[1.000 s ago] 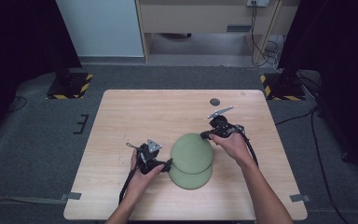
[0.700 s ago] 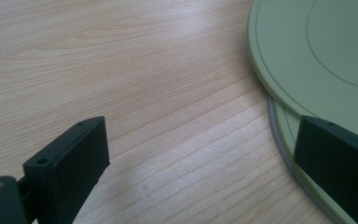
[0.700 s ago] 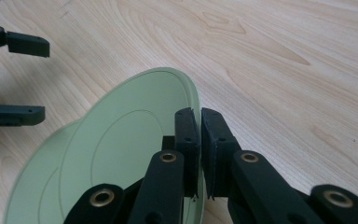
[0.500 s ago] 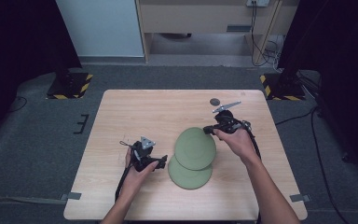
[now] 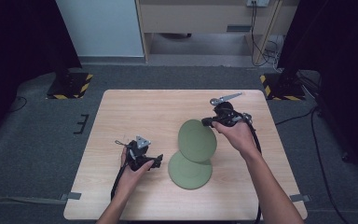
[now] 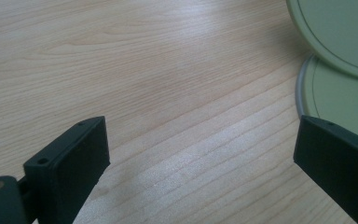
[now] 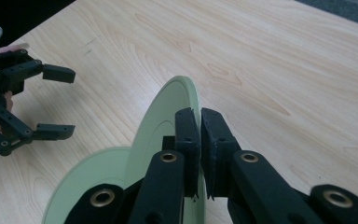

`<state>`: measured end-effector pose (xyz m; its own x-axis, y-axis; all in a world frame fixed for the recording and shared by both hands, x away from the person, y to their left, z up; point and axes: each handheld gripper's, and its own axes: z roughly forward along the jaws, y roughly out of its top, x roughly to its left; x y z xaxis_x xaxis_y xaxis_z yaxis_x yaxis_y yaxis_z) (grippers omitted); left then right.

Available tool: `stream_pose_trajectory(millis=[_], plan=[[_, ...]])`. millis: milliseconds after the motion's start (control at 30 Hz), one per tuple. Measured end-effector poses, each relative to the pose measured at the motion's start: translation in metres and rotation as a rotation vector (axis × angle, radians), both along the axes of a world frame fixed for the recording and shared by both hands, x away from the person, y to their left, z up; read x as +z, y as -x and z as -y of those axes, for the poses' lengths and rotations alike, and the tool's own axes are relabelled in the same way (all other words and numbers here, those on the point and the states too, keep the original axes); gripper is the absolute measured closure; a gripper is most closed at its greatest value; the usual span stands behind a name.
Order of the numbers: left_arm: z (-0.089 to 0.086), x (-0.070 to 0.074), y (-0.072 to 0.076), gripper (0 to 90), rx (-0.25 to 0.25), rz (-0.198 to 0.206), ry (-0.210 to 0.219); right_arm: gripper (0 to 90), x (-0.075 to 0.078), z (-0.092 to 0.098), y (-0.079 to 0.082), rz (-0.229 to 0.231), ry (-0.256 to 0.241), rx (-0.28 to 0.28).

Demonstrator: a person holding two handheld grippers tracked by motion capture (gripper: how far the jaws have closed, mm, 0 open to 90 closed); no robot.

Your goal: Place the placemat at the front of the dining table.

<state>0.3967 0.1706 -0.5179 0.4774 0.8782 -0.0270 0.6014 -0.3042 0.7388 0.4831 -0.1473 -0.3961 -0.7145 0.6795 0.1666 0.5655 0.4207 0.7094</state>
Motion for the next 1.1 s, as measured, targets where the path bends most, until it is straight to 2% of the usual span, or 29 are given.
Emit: stream_pose_trajectory(millis=[400, 600, 800, 1100], plan=[[-0.003, 0.0, -0.001, 2.8, 0.003, 0.001, -0.009, 86.4, 0.022, -0.001, -0.002, 0.039, -0.02, -0.024], [-0.005, 0.0, -0.002, 2.8, 0.012, 0.002, -0.016, 86.5, 0.026, 0.003, -0.009, 0.055, -0.029, -0.057], [-0.01, -0.001, -0.003, 2.8, 0.025, -0.003, -0.012, 86.5, 0.031, 0.009, -0.014, 0.07, -0.058, -0.095], [-0.017, -0.004, -0.002, 2.8, 0.052, -0.007, -0.038, 86.4, 0.031, 0.003, -0.022, 0.096, -0.067, -0.127]])
